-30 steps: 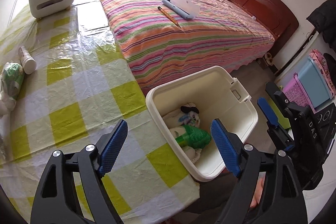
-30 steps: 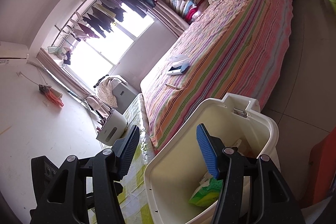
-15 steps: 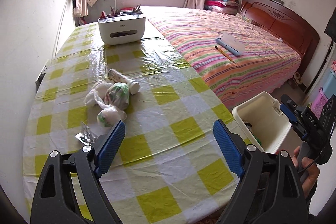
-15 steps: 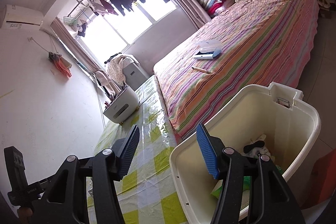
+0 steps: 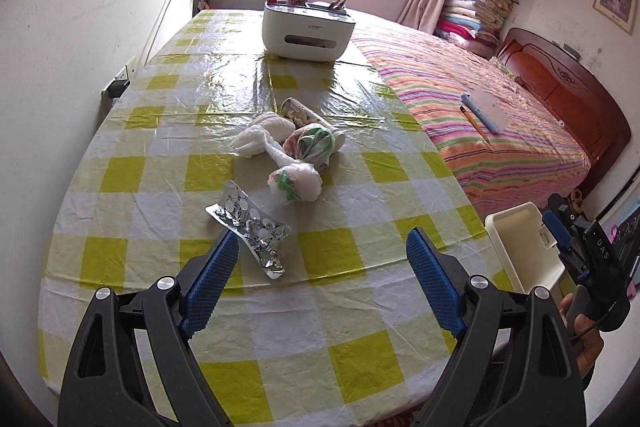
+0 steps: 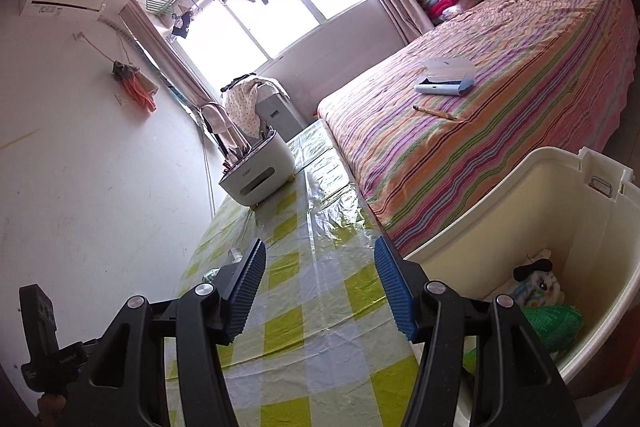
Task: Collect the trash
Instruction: 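Move both open tools back over the table toward the remaining trash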
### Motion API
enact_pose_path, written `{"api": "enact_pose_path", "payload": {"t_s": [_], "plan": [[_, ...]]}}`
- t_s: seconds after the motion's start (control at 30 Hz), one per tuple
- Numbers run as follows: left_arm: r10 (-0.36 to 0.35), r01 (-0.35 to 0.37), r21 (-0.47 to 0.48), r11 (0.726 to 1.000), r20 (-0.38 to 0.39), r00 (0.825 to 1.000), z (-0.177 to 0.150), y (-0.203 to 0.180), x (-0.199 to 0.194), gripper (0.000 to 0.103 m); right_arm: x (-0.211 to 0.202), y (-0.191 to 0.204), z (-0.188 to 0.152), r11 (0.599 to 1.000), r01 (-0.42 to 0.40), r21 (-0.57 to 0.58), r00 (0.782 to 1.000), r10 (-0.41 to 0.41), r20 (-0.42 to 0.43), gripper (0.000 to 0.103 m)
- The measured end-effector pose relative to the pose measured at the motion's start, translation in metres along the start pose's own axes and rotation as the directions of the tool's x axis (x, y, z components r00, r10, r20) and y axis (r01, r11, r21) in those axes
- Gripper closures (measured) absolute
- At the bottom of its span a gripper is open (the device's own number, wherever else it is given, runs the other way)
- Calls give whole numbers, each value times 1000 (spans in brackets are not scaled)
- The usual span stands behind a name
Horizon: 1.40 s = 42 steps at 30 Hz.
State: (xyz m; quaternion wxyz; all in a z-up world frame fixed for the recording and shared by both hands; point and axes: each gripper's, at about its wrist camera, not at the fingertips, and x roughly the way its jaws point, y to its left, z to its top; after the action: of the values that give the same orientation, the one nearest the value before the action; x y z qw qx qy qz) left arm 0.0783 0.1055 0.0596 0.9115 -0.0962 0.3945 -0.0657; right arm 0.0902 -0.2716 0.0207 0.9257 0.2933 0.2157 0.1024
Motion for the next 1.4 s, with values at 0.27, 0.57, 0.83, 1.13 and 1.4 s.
{"api": "enact_pose_path", "payload": {"t_s": [0.27,0.57,0.83,1.13,1.4], "plan": [[12,-14,-65,998,-30,999,-12,33,-1,18,14,24,-11,998,-19,-53,999,18,-35,48],[7,-11,-78,997,-61,998,-15,44,1,18,26,44,-23,995,-28,-95,998,22,-62,41],[11,-13,-46,999,-51,999,12,43,-2,18,34,55,-35,991,-25,-133,996,13,-85,40],[-28,28,3,1000,-63,998,15,40,6,18,43,63,-44,984,14,-177,996,-30,-89,40],[-25,25,11,1000,-69,997,11,46,8,18,49,73,-48,980,-1,-200,995,-18,-93,40]]}}
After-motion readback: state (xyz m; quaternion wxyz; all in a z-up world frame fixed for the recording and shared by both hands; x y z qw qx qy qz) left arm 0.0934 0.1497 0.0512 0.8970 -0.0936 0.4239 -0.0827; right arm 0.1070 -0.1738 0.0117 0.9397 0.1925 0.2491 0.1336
